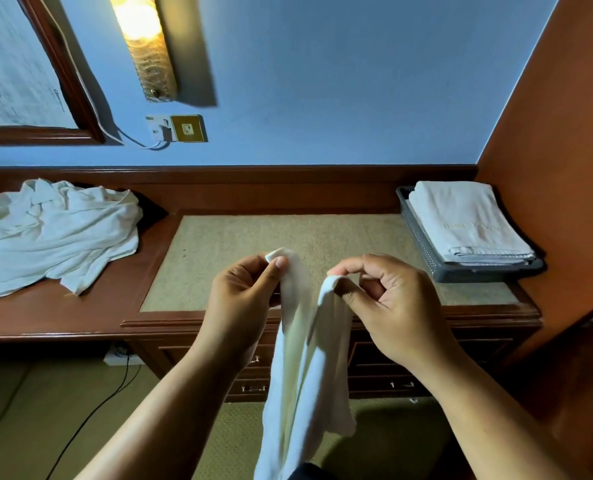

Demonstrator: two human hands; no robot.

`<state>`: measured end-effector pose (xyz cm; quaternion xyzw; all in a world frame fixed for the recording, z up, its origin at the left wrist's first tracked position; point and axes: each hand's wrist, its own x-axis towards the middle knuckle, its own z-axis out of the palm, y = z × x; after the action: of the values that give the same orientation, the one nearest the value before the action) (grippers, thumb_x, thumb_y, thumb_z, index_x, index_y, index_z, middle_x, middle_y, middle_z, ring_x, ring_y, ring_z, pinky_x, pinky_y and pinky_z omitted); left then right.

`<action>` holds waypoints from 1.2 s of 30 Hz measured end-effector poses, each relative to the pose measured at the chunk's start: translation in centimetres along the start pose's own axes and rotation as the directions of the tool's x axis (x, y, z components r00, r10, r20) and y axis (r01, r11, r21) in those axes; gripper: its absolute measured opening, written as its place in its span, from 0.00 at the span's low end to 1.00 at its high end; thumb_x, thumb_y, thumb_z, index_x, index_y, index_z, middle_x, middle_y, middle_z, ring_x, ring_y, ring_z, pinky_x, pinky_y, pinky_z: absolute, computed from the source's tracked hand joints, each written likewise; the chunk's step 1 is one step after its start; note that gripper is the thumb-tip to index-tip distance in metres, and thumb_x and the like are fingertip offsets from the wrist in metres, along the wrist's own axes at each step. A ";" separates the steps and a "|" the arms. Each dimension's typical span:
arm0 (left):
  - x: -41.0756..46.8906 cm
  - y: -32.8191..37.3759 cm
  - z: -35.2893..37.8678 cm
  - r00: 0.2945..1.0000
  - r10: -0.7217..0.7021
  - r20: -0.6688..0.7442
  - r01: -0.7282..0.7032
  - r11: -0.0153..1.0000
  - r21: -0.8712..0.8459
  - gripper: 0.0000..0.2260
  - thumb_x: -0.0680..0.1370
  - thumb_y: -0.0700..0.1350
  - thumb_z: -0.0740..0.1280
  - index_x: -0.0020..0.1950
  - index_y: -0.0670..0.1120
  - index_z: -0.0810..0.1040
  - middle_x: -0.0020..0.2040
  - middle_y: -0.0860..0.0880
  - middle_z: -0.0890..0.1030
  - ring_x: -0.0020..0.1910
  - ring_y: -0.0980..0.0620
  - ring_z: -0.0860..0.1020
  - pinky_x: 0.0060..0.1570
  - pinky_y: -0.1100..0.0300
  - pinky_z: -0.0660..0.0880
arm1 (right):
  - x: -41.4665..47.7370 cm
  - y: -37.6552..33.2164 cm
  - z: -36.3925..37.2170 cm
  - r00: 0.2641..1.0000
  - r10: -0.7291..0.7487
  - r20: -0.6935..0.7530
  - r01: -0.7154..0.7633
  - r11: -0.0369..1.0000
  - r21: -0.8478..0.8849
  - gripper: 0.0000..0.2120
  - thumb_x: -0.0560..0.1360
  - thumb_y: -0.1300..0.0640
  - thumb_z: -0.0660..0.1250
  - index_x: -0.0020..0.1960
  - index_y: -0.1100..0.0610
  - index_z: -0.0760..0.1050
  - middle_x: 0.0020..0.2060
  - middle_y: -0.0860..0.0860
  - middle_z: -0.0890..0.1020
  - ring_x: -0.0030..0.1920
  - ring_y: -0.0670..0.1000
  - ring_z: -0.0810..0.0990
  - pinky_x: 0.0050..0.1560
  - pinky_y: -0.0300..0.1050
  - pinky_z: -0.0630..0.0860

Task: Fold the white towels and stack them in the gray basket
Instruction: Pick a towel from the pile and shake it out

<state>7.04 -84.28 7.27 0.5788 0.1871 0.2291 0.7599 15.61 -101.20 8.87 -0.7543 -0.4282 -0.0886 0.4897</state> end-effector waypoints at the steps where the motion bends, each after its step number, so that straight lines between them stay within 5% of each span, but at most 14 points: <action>1: -0.1 0.0 0.2 1.000 0.011 0.009 -0.011 1.000 0.007 0.07 0.81 0.41 0.65 0.51 0.40 0.82 0.42 0.42 0.86 0.41 0.49 0.84 0.42 0.58 0.82 | 0.0 0.0 0.1 1.000 0.016 -0.024 -0.016 1.000 0.024 0.01 0.75 0.56 0.74 0.46 0.52 0.83 0.28 0.39 0.74 0.26 0.44 0.68 0.28 0.30 0.60; 11: -0.4 -1.0 1.3 0.989 0.060 0.138 -0.063 0.998 0.014 0.05 0.75 0.46 0.69 0.45 0.45 0.82 0.41 0.43 0.85 0.40 0.50 0.83 0.40 0.59 0.80 | 0.6 -0.1 1.0 0.997 0.032 -0.073 -0.033 0.999 -0.011 0.04 0.74 0.52 0.75 0.43 0.52 0.83 0.31 0.43 0.72 0.33 0.49 0.74 0.32 0.33 0.67; 16: -0.1 -1.2 0.7 0.980 0.138 0.141 -0.159 0.976 0.148 0.07 0.77 0.49 0.68 0.47 0.47 0.84 0.44 0.42 0.85 0.44 0.45 0.83 0.48 0.47 0.81 | 0.4 0.2 0.5 0.997 0.053 -0.052 -0.054 0.998 -0.023 0.02 0.73 0.55 0.75 0.42 0.51 0.83 0.30 0.44 0.74 0.34 0.49 0.75 0.33 0.32 0.67; 20: -0.1 -0.8 1.2 0.972 0.177 0.157 -0.210 0.952 0.225 0.09 0.74 0.49 0.70 0.48 0.45 0.84 0.44 0.45 0.86 0.44 0.51 0.83 0.48 0.53 0.80 | 0.3 0.2 0.4 0.996 0.075 -0.053 -0.075 0.997 -0.010 0.07 0.73 0.50 0.74 0.40 0.51 0.81 0.29 0.44 0.73 0.32 0.47 0.74 0.30 0.31 0.66; 26: -0.4 -1.3 1.6 0.950 0.184 0.252 -0.220 0.968 0.121 0.10 0.77 0.43 0.71 0.56 0.39 0.83 0.51 0.43 0.87 0.53 0.48 0.84 0.53 0.57 0.80 | 0.7 0.9 0.0 0.968 0.238 -0.080 -0.228 0.967 0.112 0.09 0.71 0.49 0.76 0.37 0.52 0.80 0.27 0.43 0.74 0.27 0.42 0.71 0.27 0.31 0.65; 32: -0.2 -1.0 1.9 0.929 0.249 0.274 -0.301 0.939 0.168 0.10 0.76 0.37 0.71 0.56 0.43 0.81 0.49 0.43 0.86 0.51 0.50 0.85 0.51 0.59 0.81 | 1.1 1.9 -0.3 0.941 0.336 0.033 -0.336 0.919 0.206 0.04 0.71 0.52 0.78 0.40 0.50 0.83 0.27 0.43 0.76 0.30 0.42 0.73 0.31 0.37 0.70; 36: 0.4 -0.4 1.9 0.937 0.190 0.293 -0.229 0.968 0.104 0.09 0.77 0.37 0.70 0.54 0.41 0.73 0.42 0.39 0.85 0.44 0.45 0.83 0.46 0.52 0.80 | 1.5 2.5 -1.0 0.899 0.405 0.164 -0.434 0.873 0.223 0.10 0.68 0.42 0.76 0.43 0.47 0.84 0.35 0.47 0.82 0.38 0.47 0.81 0.39 0.45 0.82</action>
<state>8.44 -85.63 7.36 0.6728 0.0300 0.2114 0.7084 18.61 -101.57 8.56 -0.7642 -0.2887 0.1181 0.5646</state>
